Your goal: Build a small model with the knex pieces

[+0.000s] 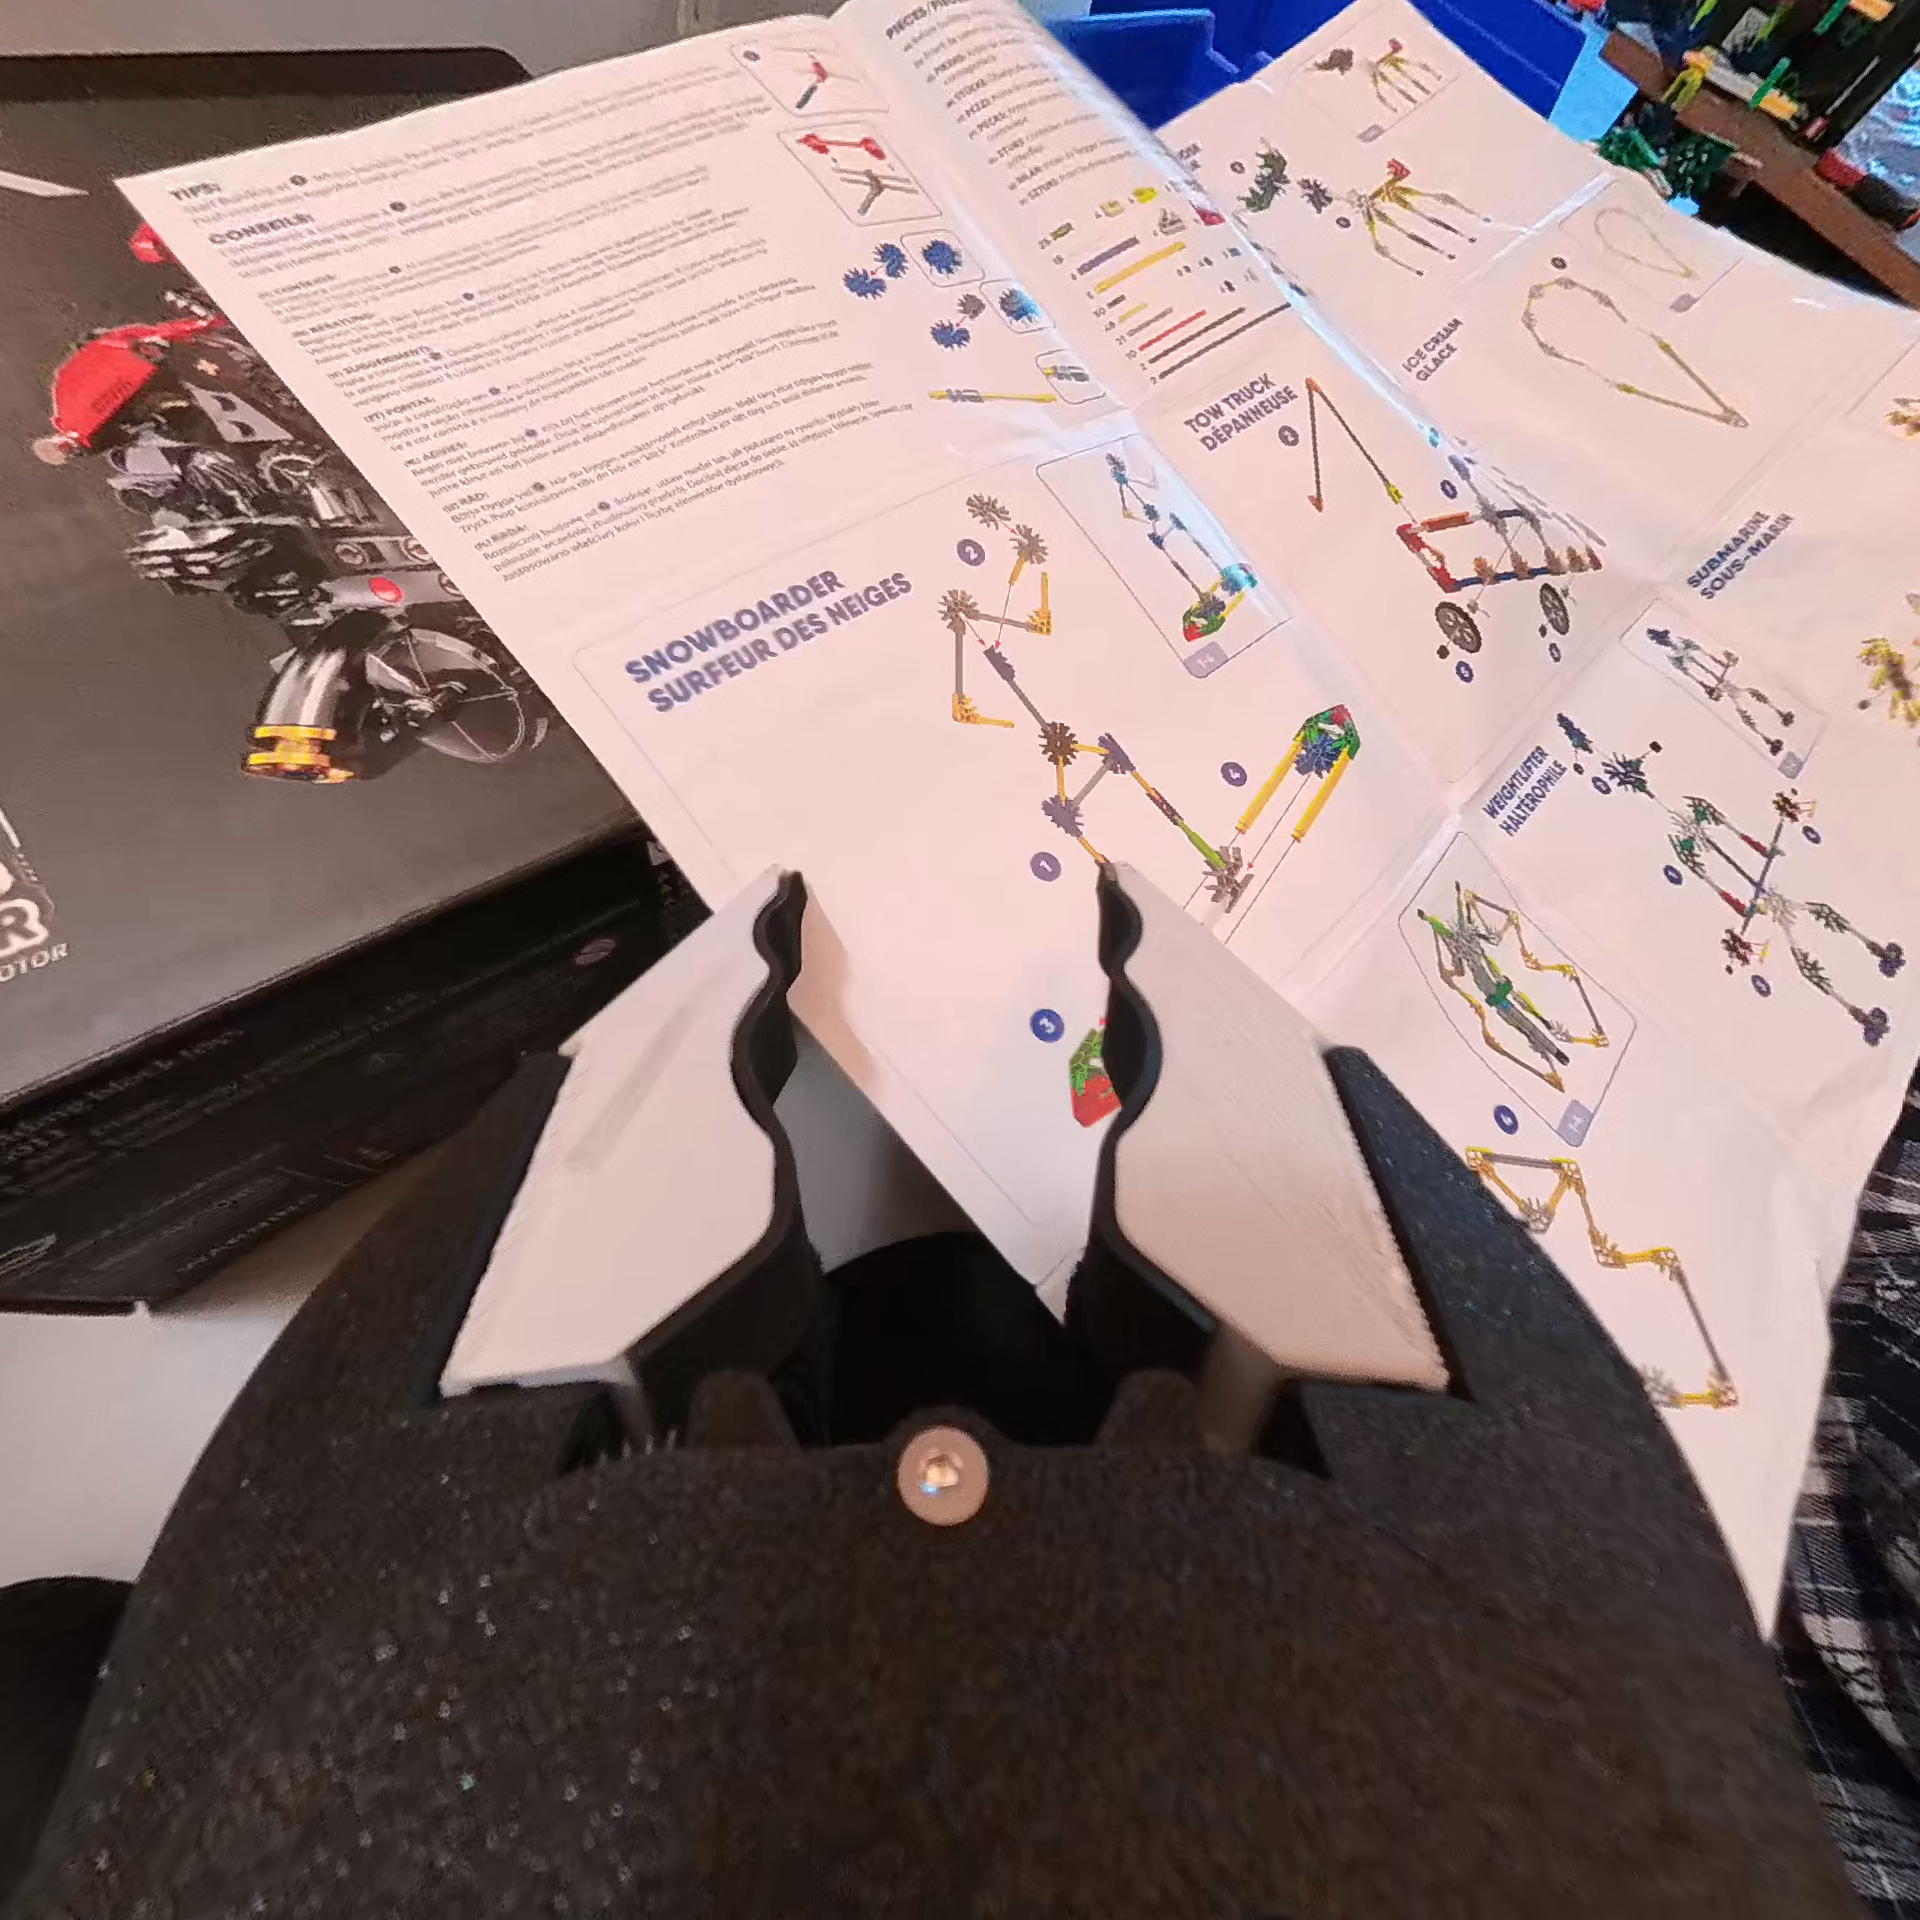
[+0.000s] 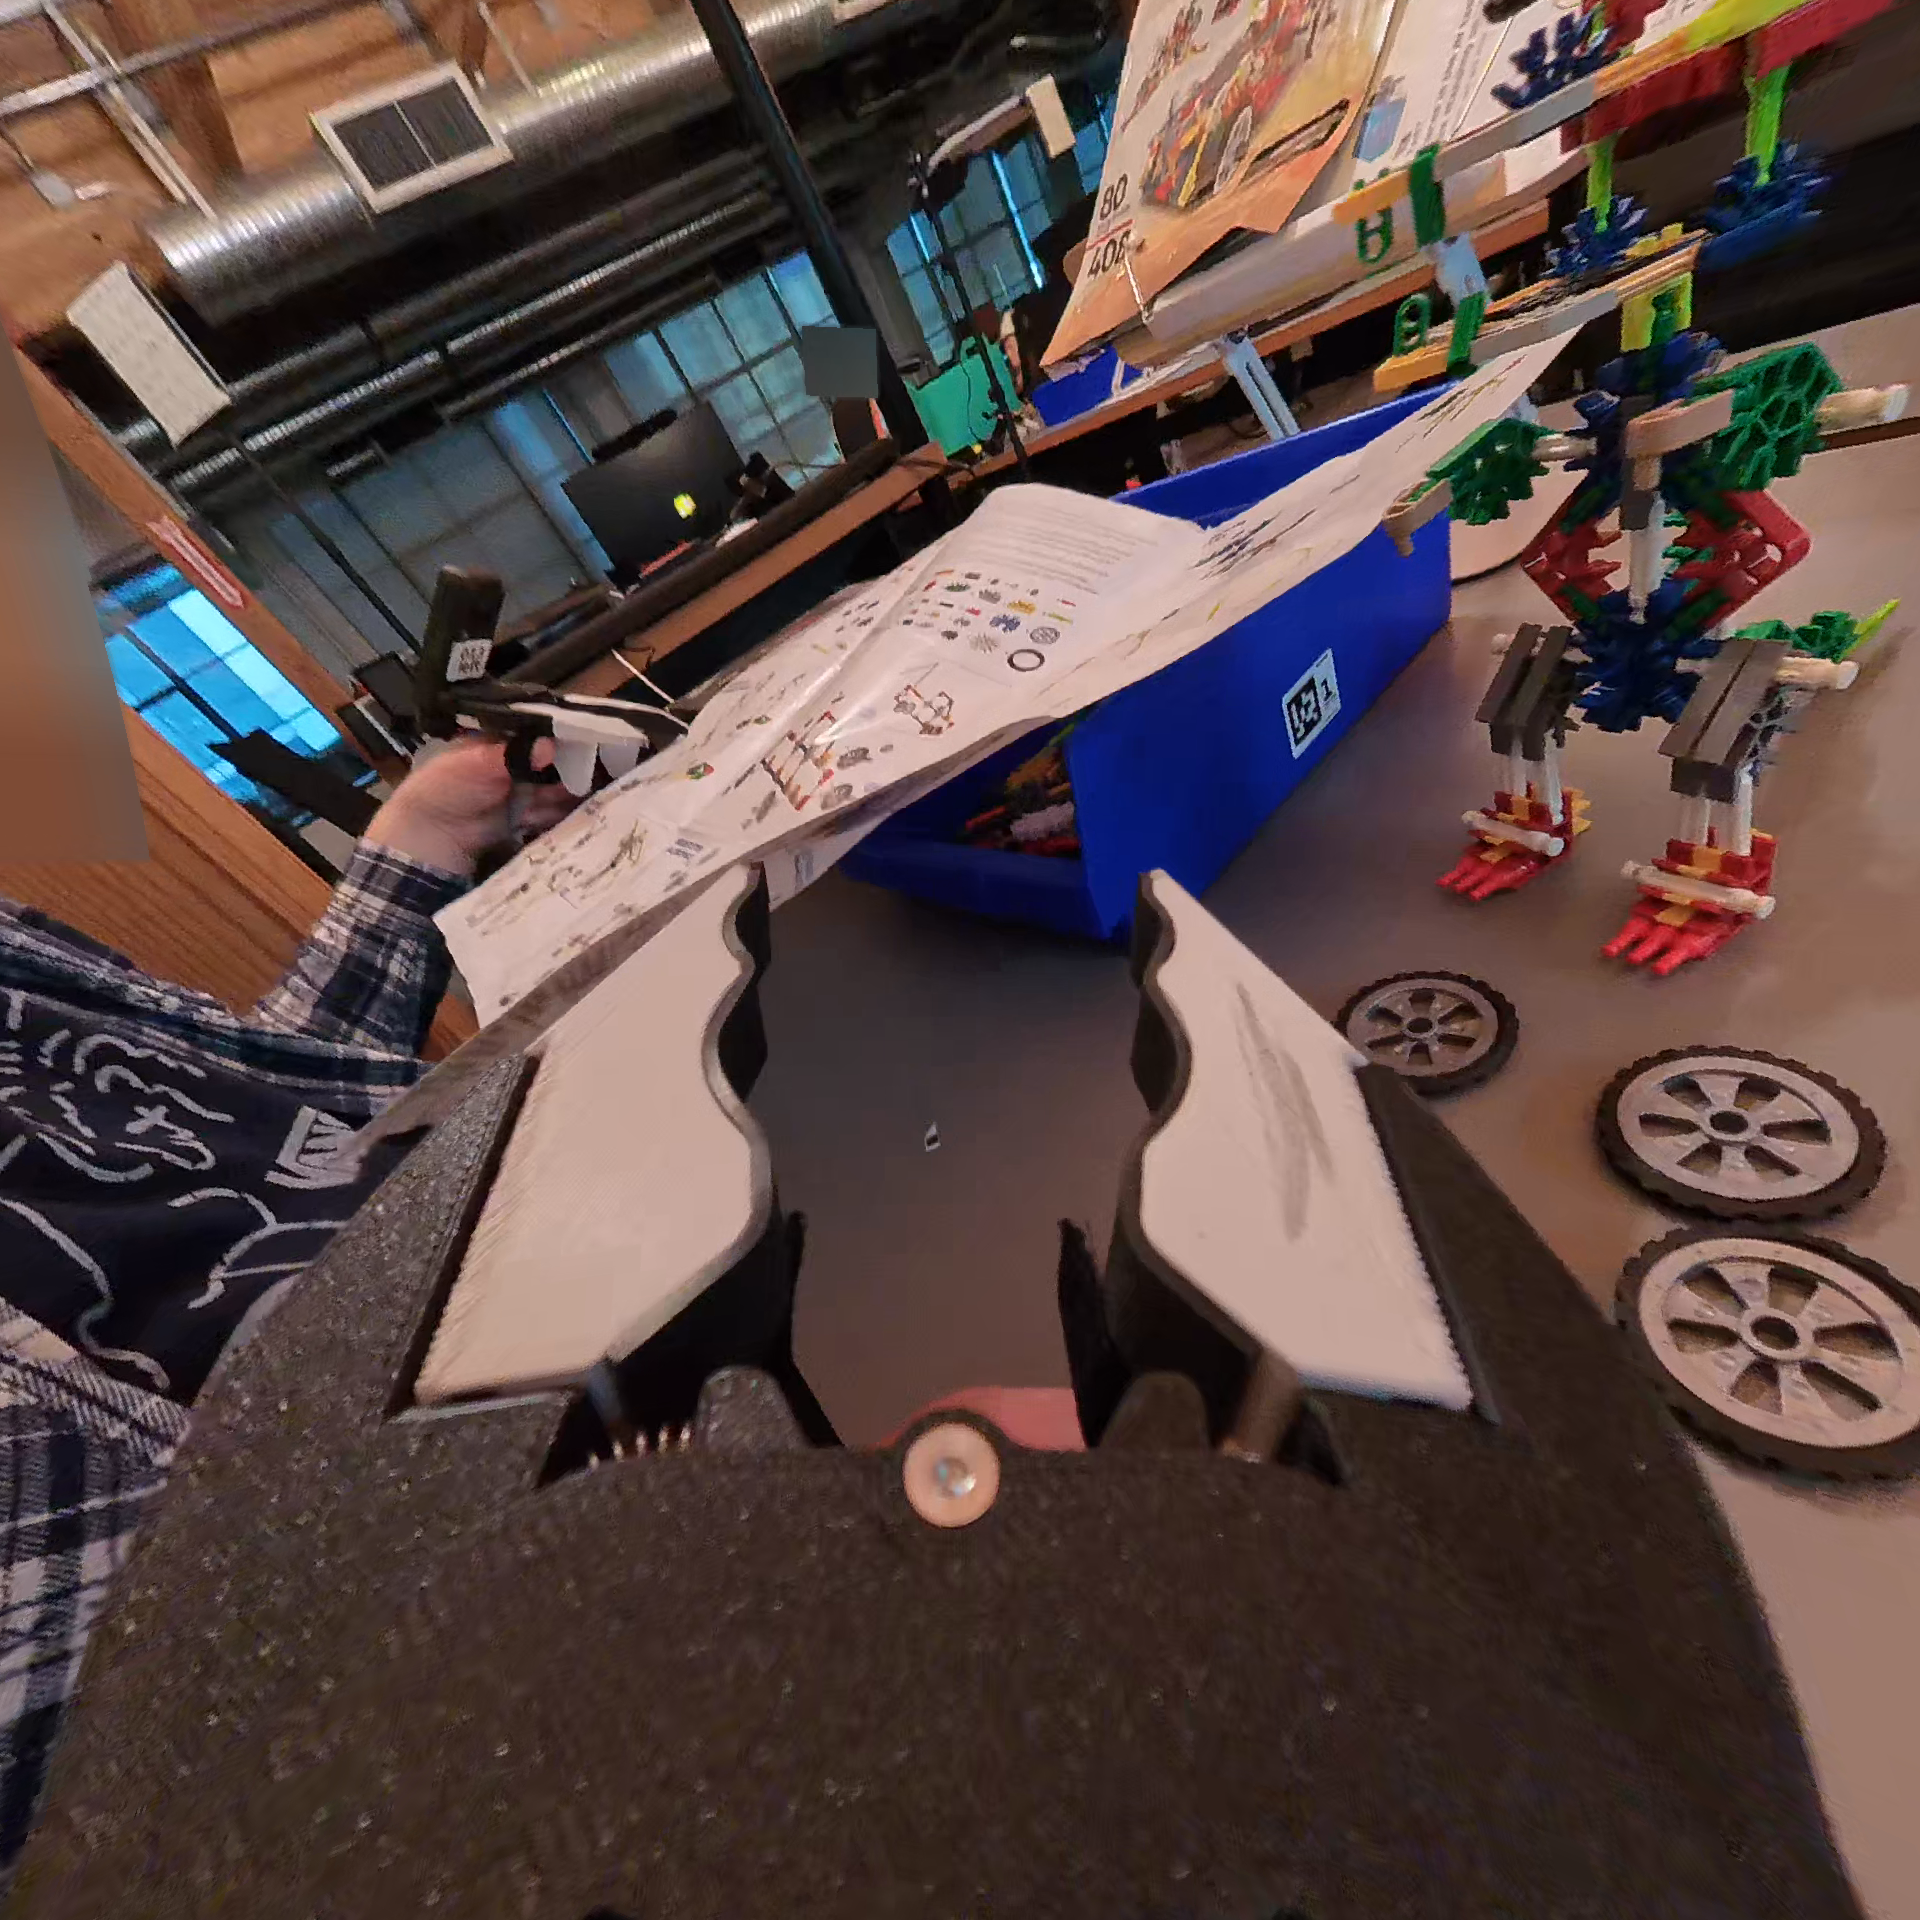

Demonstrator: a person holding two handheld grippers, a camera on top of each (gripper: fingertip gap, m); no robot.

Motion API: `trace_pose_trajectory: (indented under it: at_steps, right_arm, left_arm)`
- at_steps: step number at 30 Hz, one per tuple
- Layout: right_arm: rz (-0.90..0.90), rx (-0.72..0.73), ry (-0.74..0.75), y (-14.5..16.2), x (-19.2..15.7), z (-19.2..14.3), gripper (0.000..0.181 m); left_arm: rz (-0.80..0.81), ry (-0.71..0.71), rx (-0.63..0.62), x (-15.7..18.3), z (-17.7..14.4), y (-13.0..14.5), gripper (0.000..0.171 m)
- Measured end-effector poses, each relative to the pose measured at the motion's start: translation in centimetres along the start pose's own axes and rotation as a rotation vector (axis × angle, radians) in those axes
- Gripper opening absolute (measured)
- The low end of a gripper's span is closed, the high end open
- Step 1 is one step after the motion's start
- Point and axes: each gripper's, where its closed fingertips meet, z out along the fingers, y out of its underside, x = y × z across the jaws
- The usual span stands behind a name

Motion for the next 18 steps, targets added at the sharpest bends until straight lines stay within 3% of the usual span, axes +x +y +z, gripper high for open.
trace_pose_trajectory:
  at_steps: [18]
  right_arm:
    - [0.028, 0.074, -0.112, -2.0, -2.4, 2.6, 0.069]
  left_arm:
    - [0.029, -0.005, -0.035, -0.1, 0.8, 0.1, 0.057]
